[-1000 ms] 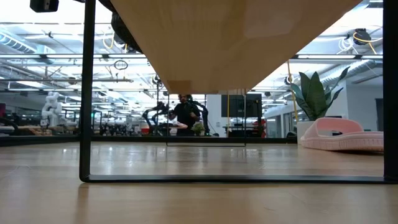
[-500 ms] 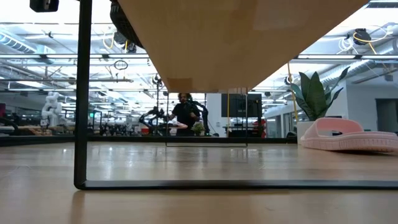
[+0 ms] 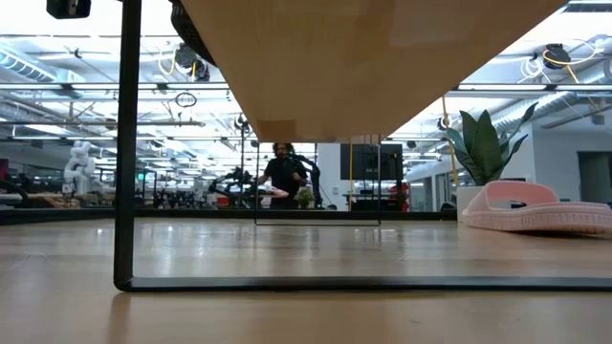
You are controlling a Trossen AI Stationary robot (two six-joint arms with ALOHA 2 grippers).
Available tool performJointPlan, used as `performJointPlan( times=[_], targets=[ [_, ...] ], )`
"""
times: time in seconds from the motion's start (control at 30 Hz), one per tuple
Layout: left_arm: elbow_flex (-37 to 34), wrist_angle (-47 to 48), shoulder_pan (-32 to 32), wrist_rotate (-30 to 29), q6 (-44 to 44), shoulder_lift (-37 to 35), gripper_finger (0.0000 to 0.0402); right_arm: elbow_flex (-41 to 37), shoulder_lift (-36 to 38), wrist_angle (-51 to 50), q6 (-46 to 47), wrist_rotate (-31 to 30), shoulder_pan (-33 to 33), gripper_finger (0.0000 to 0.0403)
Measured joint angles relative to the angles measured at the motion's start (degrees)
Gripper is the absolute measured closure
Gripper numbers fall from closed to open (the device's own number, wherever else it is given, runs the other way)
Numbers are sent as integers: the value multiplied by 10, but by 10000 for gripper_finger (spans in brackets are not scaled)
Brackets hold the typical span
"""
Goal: Pick and place slides into the shelf
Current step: Put the left pink slides on the shelf
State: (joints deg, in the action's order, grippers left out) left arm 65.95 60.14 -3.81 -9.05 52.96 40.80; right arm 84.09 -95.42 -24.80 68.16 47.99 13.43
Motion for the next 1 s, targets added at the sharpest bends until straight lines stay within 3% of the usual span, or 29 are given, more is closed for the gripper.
performJointPlan(
  times=[0.73, 1.0],
  targets=[
    [0, 0, 0, -1, -8, 0, 319, 0, 0, 1, 62, -13, 0, 403],
    [0, 0, 0, -1, -23, 0, 319, 0, 1, 1, 49, -52, -1, 403]
  ],
)
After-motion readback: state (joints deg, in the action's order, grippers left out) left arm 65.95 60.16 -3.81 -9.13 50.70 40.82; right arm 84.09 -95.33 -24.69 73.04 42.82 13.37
